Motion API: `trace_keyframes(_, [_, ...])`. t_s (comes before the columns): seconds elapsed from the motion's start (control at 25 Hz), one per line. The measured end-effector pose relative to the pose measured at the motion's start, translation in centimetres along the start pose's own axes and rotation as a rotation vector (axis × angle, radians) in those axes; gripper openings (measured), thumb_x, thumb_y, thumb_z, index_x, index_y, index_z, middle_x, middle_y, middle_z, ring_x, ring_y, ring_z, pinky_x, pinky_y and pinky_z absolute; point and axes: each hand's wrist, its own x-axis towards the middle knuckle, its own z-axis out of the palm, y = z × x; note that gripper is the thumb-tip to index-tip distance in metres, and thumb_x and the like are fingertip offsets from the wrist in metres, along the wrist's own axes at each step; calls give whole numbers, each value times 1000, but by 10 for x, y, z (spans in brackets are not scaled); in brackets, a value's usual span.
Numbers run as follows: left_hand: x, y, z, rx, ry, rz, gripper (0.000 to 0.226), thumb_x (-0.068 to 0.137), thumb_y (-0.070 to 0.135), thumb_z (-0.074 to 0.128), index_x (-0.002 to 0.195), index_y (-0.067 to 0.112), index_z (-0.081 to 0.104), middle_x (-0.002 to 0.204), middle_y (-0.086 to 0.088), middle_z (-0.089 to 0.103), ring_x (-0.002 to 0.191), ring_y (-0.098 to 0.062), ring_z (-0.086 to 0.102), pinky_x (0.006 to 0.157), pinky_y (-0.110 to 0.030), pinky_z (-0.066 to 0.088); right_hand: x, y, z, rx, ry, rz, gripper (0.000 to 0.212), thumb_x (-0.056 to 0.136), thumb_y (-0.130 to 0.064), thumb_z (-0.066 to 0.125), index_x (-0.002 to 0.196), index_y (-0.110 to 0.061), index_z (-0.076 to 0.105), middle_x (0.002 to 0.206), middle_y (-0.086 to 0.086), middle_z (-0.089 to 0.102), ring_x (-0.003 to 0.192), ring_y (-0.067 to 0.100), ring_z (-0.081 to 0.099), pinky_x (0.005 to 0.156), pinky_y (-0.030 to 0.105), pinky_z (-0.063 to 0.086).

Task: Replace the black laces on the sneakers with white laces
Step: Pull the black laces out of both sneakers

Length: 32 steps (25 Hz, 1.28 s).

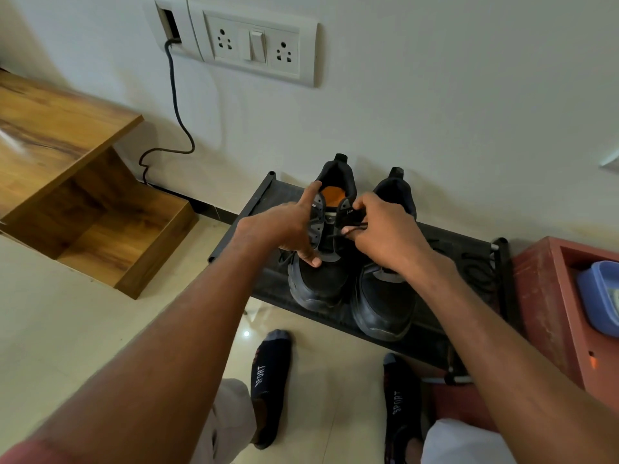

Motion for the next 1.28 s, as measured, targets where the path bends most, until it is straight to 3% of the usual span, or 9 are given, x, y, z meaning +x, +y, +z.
trace_keyframes(0.16, [-9, -6, -5, -25, 9, 14, 152, 61, 38, 99, 156, 49, -19, 165, -20, 26, 148, -48, 34, 118, -64, 34, -17, -9, 4, -352, -241, -22, 48, 90, -44, 78, 129, -21, 61, 120, 2, 61, 103, 24, 63, 85, 40, 53])
trace_keyframes(0.4, [-15, 5, 11, -5, -35, 34, 158, 60, 37, 100, 154, 53, -27, 163, -18, 33, 147, -44, 38, 116, -61, 36, -6, -2, 19, -156, -138, 18, 14, 98, -26, 67, 92, -14, 71, 93, 5, 67, 86, 26, 66, 79, 44, 58])
trace_keyframes(0.52, [-13, 6, 15, 0, -19, 34, 160, 60, 32, 100, 151, 55, -29, 154, -20, 48, 141, -43, 48, 113, -60, 40, -11, 1, 10, 489, -140, 163, 21, 95, -4, 56, 75, -8, 62, 83, 8, 68, 82, 24, 64, 70, 35, 50])
trace_keyframes(0.68, [-13, 5, 16, -26, -26, 27, 158, 63, 28, 100, 152, 55, -28, 152, -21, 51, 136, -42, 52, 111, -58, 43, -17, 6, -55, 1920, 51, -12, 17, 103, -10, 52, 92, -17, 63, 104, 5, 76, 107, 25, 73, 97, 43, 51])
trace_keyframes(0.76, [-13, 5, 14, -23, -37, 25, 158, 63, 29, 100, 152, 54, -28, 153, -21, 50, 138, -43, 51, 112, -59, 41, -19, 5, -64, 1669, 186, -54, 16, 105, -19, 56, 94, -16, 67, 90, 4, 73, 79, 18, 70, 85, 38, 55])
trace_keyframes(0.92, [-12, 7, 12, 9, -55, 22, 158, 65, 30, 99, 153, 50, -31, 154, -20, 49, 140, -42, 49, 113, -57, 39, -27, -4, 0, 84, 74, -59, 14, 98, -35, 72, 104, -22, 72, 91, -2, 69, 76, 10, 65, 78, 32, 56])
trace_keyframes(1.08, [-11, 8, 13, 9, -62, 15, 159, 63, 31, 99, 153, 50, -31, 155, -19, 49, 140, -41, 49, 114, -57, 39, -15, -6, 29, -185, -12, 45, 9, 95, -24, 73, 100, -16, 73, 95, 7, 69, 90, 27, 70, 78, 42, 60])
trace_keyframes(1.16, [-9, 7, 13, 0, -63, 2, 160, 63, 29, 99, 152, 52, -32, 155, -20, 48, 142, -42, 47, 115, -59, 38, -7, -7, 23, 231, 28, 95, 12, 95, -16, 69, 88, -12, 78, 84, 4, 75, 80, 21, 71, 73, 35, 59])
trace_keyframes(1.28, [-7, 7, 15, -10, -62, 11, 160, 62, 29, 100, 150, 55, -31, 157, -20, 46, 143, -43, 45, 116, -62, 38, -12, -6, -18, 1558, 284, 165, 18, 98, -8, 60, 86, -13, 72, 82, 0, 72, 78, 18, 64, 70, 29, 49])
